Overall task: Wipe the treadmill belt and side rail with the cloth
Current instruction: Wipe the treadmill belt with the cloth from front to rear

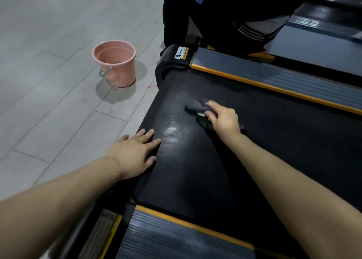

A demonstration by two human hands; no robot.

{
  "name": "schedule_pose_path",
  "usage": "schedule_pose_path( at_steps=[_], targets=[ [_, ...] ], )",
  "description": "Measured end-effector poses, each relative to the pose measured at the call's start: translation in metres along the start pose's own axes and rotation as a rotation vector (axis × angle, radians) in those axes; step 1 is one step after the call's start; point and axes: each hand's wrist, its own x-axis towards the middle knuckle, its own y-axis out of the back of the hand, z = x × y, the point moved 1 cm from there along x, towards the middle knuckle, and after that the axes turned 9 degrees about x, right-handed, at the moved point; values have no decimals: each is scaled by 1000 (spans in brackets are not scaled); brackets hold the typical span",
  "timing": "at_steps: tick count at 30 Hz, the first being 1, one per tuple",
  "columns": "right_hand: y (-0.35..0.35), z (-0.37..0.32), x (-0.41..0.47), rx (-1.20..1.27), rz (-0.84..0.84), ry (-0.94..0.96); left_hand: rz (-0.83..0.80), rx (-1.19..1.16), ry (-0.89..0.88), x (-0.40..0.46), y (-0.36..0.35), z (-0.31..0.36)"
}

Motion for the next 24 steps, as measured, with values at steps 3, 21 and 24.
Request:
schedule_pose_path(
  at_steps=[3,21,24],
  targets=[
    [-7,-10,-11,-41,15,-108,-51,28,-12,-14,-1,2],
    [36,-5,-67,-51,-79,-94,-86,73,0,-34,7,21],
    [32,-19,-103,-53,-124,40,-87,76,6,-35,12,23]
  ],
)
